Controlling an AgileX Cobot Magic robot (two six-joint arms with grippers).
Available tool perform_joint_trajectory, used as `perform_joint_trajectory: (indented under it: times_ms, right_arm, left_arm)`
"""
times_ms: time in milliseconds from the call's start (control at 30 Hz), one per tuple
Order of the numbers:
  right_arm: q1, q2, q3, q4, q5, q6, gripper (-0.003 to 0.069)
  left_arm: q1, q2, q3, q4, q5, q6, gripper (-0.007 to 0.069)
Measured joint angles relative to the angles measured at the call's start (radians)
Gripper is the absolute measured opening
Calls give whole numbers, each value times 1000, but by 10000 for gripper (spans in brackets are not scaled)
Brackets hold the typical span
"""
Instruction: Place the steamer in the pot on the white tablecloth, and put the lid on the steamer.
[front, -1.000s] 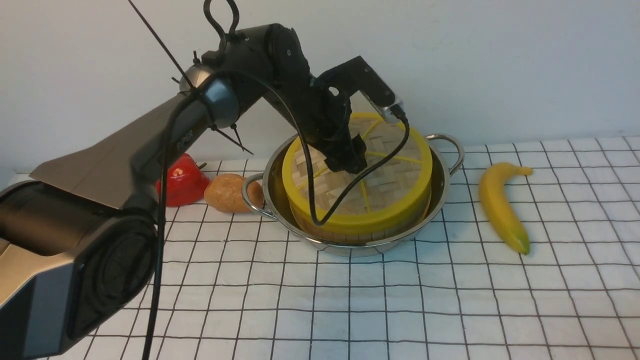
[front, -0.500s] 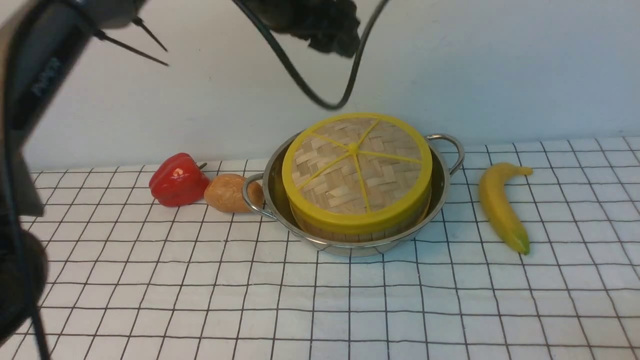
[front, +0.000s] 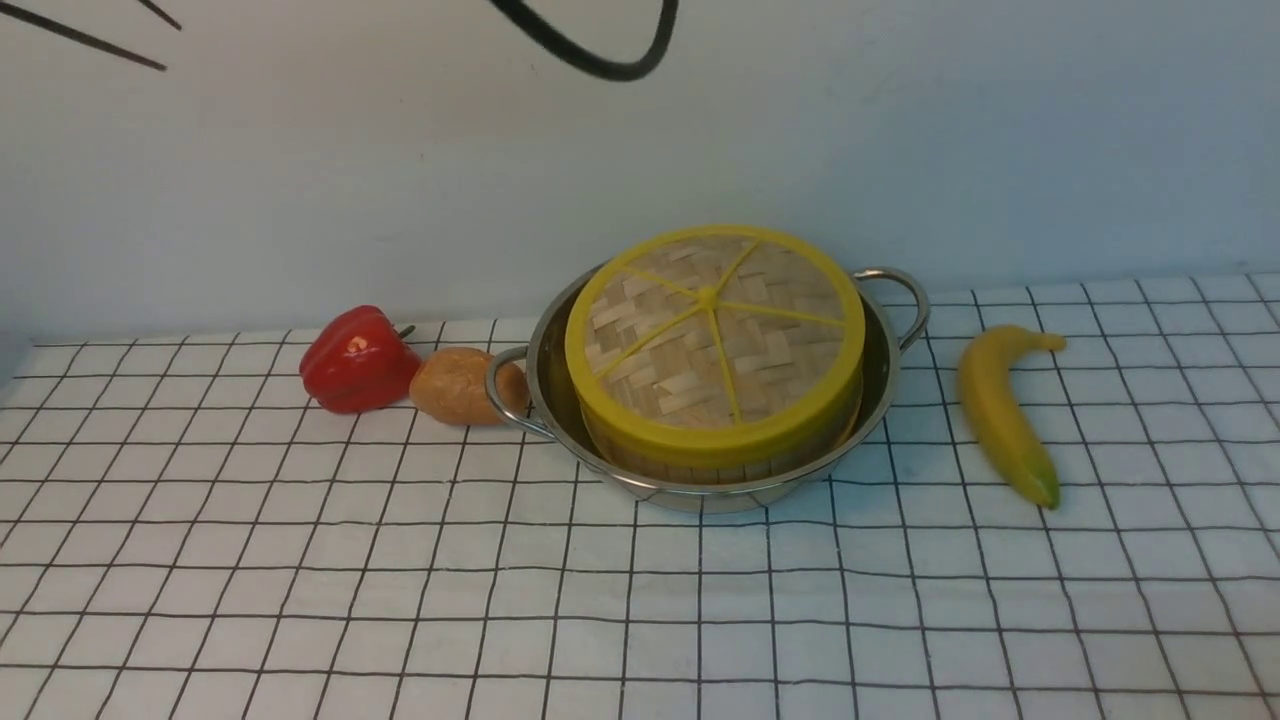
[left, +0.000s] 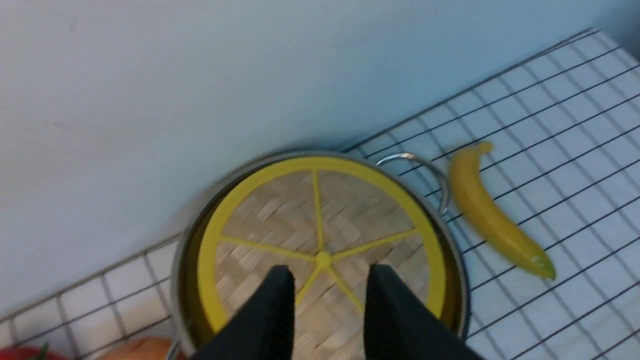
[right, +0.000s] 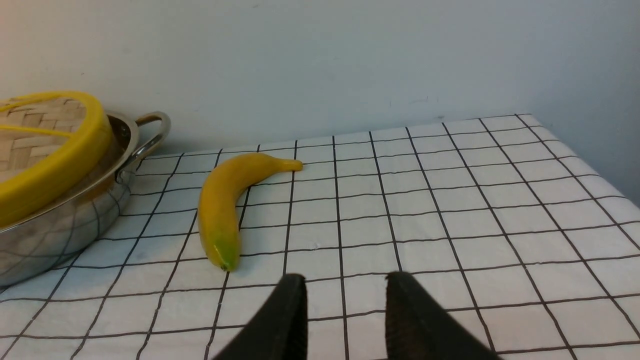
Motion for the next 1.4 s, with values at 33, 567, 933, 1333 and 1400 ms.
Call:
perform_joint_trajectory:
  times_ms: [33,567,933,1333,1400]
  right_arm:
    - [0,0,0,0,0,0,243]
    - [0,0,0,0,0,0,243]
    - [0,0,0,0,0,0,243]
    - [0,0,0,0,0,0,243]
    - [0,0,0,0,0,0,243]
  left_arm:
    - [1,-46,52,22,0,-1,185]
    - [429,-1072,1432,-72,-642,248,226]
    - [468,-1752,1940,-132,-840,302,243]
    - [468,-1841,2058,-49,-754,243,243]
    - [468,-1841,2087,15,-757,159,243]
